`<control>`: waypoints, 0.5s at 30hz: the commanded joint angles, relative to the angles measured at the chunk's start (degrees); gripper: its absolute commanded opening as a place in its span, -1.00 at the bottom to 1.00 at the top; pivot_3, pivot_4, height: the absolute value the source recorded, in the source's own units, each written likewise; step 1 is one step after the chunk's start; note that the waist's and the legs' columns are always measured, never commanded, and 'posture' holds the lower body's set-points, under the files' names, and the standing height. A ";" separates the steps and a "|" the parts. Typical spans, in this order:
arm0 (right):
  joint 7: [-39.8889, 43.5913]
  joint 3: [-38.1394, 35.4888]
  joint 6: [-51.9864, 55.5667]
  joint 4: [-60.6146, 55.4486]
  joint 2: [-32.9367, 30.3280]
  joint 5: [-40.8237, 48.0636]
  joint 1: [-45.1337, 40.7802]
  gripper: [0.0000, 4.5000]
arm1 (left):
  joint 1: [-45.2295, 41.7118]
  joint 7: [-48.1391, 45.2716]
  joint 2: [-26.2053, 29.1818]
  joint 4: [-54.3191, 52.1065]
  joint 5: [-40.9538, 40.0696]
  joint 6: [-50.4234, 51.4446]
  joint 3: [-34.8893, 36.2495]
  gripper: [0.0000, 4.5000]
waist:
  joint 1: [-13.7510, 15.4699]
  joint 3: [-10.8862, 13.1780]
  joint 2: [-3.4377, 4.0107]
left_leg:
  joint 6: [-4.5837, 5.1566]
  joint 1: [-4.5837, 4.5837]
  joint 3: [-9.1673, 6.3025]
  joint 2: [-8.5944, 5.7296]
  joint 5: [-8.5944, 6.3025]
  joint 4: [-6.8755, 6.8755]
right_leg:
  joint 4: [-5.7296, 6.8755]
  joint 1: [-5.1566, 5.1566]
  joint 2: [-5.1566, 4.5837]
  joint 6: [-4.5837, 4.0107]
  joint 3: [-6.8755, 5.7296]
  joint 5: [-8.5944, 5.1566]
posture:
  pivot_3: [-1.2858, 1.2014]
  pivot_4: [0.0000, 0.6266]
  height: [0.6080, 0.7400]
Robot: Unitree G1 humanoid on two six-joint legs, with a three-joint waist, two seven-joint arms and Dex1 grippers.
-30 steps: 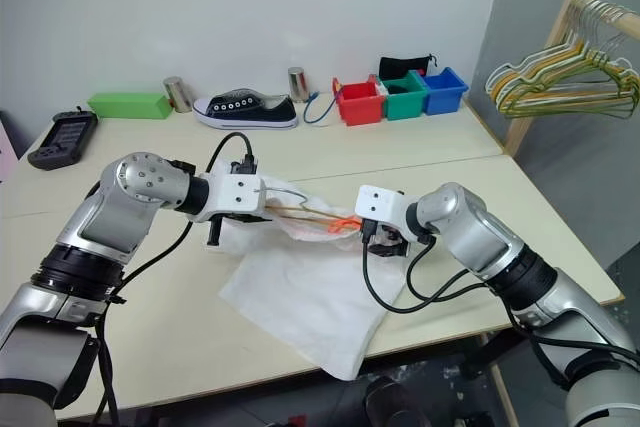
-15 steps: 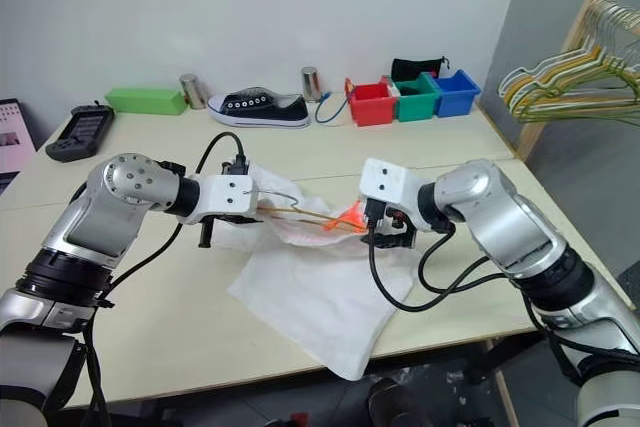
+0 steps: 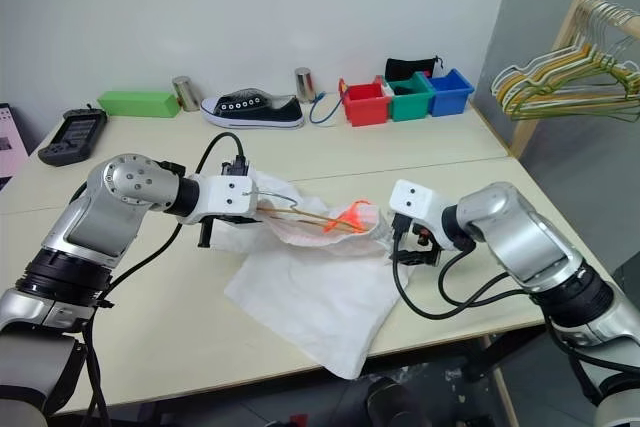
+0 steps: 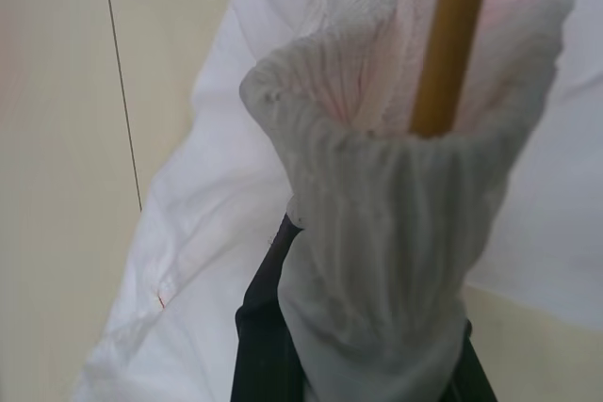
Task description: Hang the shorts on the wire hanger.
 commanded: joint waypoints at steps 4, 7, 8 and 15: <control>-0.56 2.46 -4.19 3.51 6.17 -2.32 -5.59 0.80 | -1.29 0.23 0.14 -1.20 -0.04 0.43 1.16 -1.00 | 0.22 0.01 0.01 | 0.00 -0.01 0.02 -0.01 0.00 0.00 | -0.01 -0.01 0.00 0.00 0.02 0.00 | -0.16 -0.84 1.00; -0.16 2.76 -5.16 3.99 6.72 -2.52 -6.26 0.80 | -1.21 0.40 0.01 -1.46 0.01 0.84 1.17 -1.00 | 0.51 0.00 0.01 | 0.00 -0.01 -0.03 -0.01 0.00 -0.01 | -0.01 0.00 -0.01 0.00 -0.04 0.00 | -0.16 -0.84 1.00; -0.11 2.96 -5.62 4.14 6.81 -2.66 -6.42 0.80 | -1.11 0.47 -0.09 -1.70 -0.08 1.12 1.23 -1.00 | 0.56 0.00 0.01 | 0.00 -0.01 -0.05 -0.01 0.00 -0.01 | -0.01 0.01 -0.01 0.00 -0.05 0.00 | -0.16 -0.84 1.00; -1.26 6.29 -15.42 8.38 5.13 -9.55 -5.62 0.25 | -0.70 0.56 -0.18 -2.65 -0.65 2.13 1.68 -1.00 | 0.86 0.00 0.01 | 0.00 -0.02 -0.05 -0.02 0.00 -0.01 | -0.01 0.02 -0.01 0.00 -0.06 0.00 | -0.15 -0.84 1.00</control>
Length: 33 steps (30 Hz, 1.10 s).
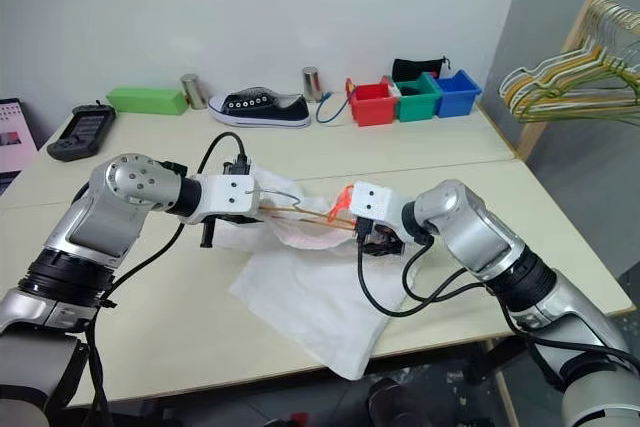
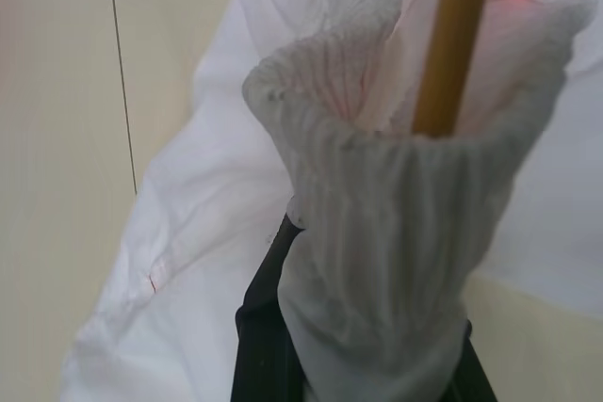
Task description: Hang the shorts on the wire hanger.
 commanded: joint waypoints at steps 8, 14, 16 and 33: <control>-0.68 0.98 -12.47 6.12 -0.86 -10.37 -0.47 -0.54 | -1.10 0.86 -0.01 -1.32 -0.75 0.52 1.79 -1.00 | -0.02 0.00 0.00 | 0.00 0.00 0.00 0.00 0.00 0.01 | 0.01 0.00 0.00 0.00 0.00 0.00 | -0.15 -0.84 1.00; -0.09 0.00 -13.34 6.87 -0.27 -11.29 -0.52 -0.97 | -1.50 1.11 -0.11 -0.77 -0.71 -0.03 1.65 -1.00 | -0.02 0.00 0.00 | 0.00 0.00 -0.01 0.00 0.00 0.01 | 0.01 0.00 0.00 0.00 0.00 0.00 | -0.16 -0.84 1.00; 0.15 -0.35 -13.15 6.75 -0.25 -11.41 -0.30 -0.97 | -1.63 1.31 -0.02 -0.41 -0.53 -1.11 1.52 -1.00 | -0.02 0.00 0.00 | 0.00 0.00 -0.01 0.00 0.00 0.02 | 0.01 0.01 0.00 0.00 0.00 0.00 | -0.16 -0.84 1.00; 0.77 -7.11 -5.15 2.10 -0.54 -9.31 4.23 -1.00 | -5.78 -3.79 -0.43 1.06 -15.16 1.03 9.64 0.39 | -0.16 -0.01 0.00 | -0.01 0.00 -0.06 -0.01 0.01 0.03 | 0.03 0.04 0.00 0.00 -0.06 0.01 | -0.16 -0.89 1.00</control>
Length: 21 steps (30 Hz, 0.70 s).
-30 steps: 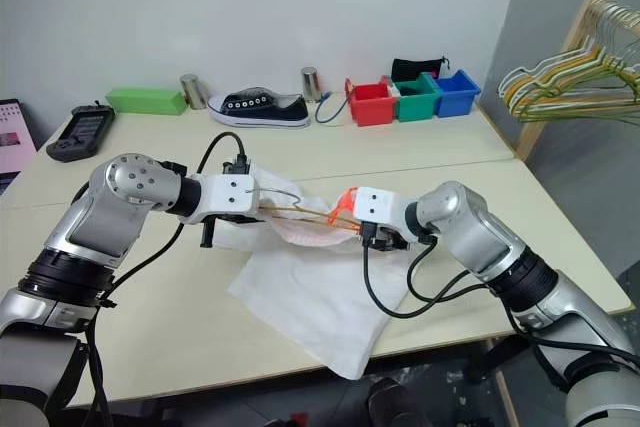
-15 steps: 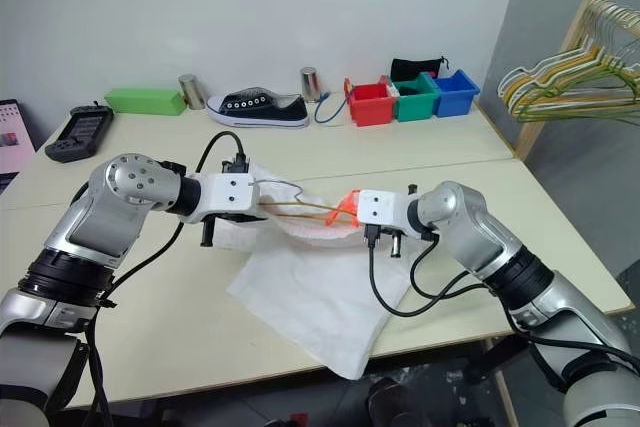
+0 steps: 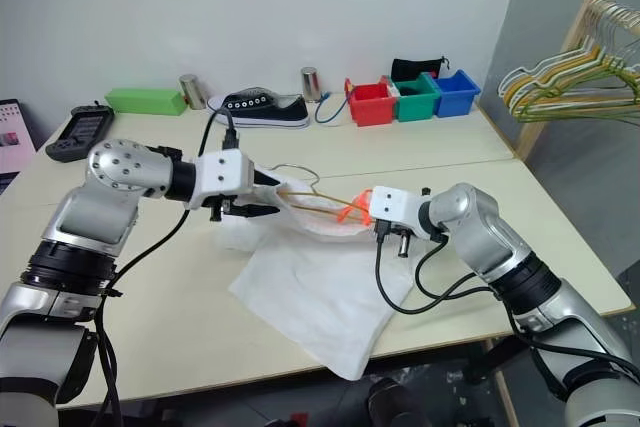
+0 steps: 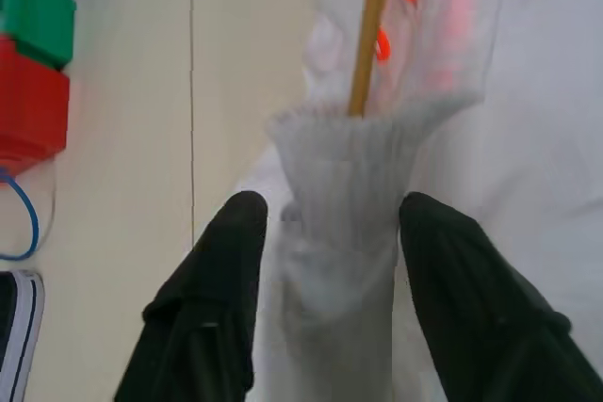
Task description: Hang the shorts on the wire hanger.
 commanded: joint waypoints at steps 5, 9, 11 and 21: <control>-2.10 -6.45 6.12 -6.01 0.73 2.84 2.57 -1.00 | -3.77 -2.94 2.52 -1.48 -6.12 4.37 5.64 0.93 | -0.35 -0.13 0.02 | -0.02 0.01 -0.02 0.00 0.01 0.02 | 0.02 0.01 0.00 0.00 -0.01 0.00 | -0.18 -0.96 1.00; -6.40 -12.79 15.39 -10.79 3.39 5.25 6.50 -1.00 | -3.12 -2.56 2.74 -2.74 -7.91 6.85 7.23 0.98 | -0.38 -0.28 -0.02 | -0.04 0.01 -0.07 0.00 0.03 0.02 | 0.02 0.02 0.00 0.00 -0.04 0.00 | -0.20 -0.97 1.00; -9.81 -18.75 23.77 -15.83 6.14 7.00 9.96 -1.00 | -1.99 -0.43 1.46 -4.01 -9.30 8.47 8.34 0.98 | -0.37 -0.32 -0.03 | -0.11 0.00 -0.11 0.01 0.06 0.01 | 0.03 0.03 0.00 0.00 -0.07 0.00 | -0.21 -0.98 1.00; -29.95 -36.59 44.66 -33.83 16.28 3.27 21.59 -1.00 | -2.96 21.64 -21.63 -10.09 -11.89 13.89 7.97 0.98 | -1.13 -1.16 -0.24 | -0.18 0.00 -0.10 -0.08 0.11 0.19 | -0.06 0.28 -0.13 0.15 -0.13 0.07 | -0.29 -0.98 1.00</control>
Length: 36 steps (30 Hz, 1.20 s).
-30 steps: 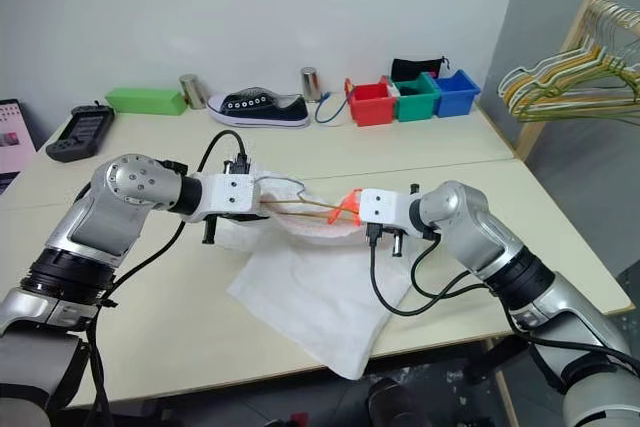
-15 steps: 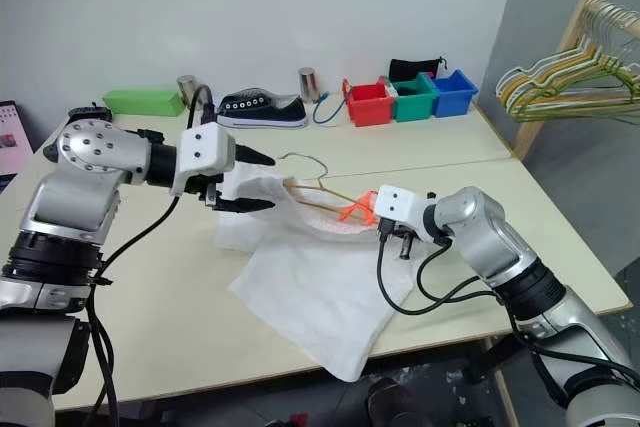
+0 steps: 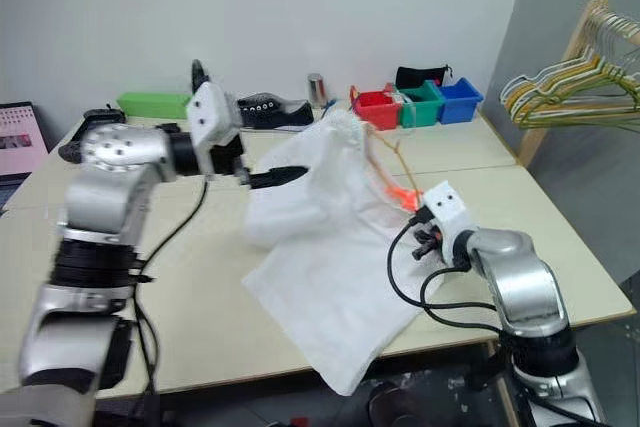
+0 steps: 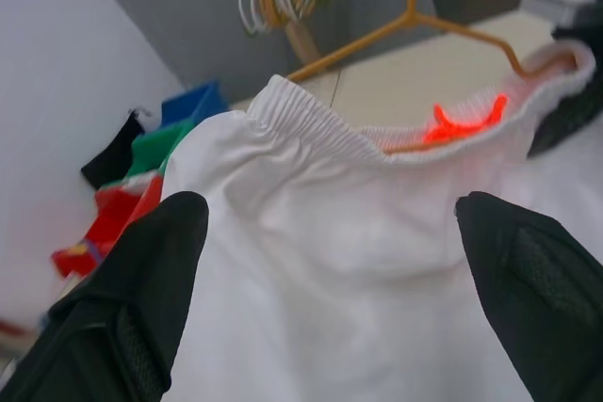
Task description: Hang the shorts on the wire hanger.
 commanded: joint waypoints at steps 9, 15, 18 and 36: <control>-28.19 -17.94 7.25 -11.81 10.33 -14.11 3.18 -1.00 | -7.38 8.78 -20.39 2.57 -0.73 -1.50 -6.48 0.98 | -6.96 -0.78 0.83 | 0.00 0.07 0.27 -0.05 0.00 -0.06 | -0.08 0.01 0.00 0.07 0.22 0.03 | -0.39 -0.97 1.00; -32.52 -21.30 5.06 -9.06 8.48 -15.09 -0.70 -1.00 | -13.70 10.35 -28.40 11.08 0.35 -6.69 -7.93 0.98 | -13.04 -0.88 0.91 | 0.02 0.35 0.30 -0.08 -0.01 -0.34 | -0.11 0.17 0.00 -0.01 0.24 -0.14 | -0.43 -0.96 1.00; -32.81 -23.21 3.68 -6.39 6.09 -14.28 -3.22 -1.00 | -15.76 10.60 -30.37 14.34 0.86 -8.69 -7.97 0.98 | -15.76 -0.89 0.92 | 0.03 0.49 0.37 -0.08 -0.02 -0.57 | -0.16 0.23 0.00 -0.06 0.25 -0.29 | -0.43 -0.96 1.00; -32.03 -36.31 9.91 14.08 1.75 -6.88 -23.55 -1.00 | -16.57 10.97 -31.93 15.65 3.31 -10.74 -9.04 0.98 | -19.81 -0.86 0.88 | 0.03 1.98 0.49 -0.26 -0.03 -1.90 | -1.91 2.03 -0.34 -0.02 0.22 -0.35 | -0.38 -0.94 1.00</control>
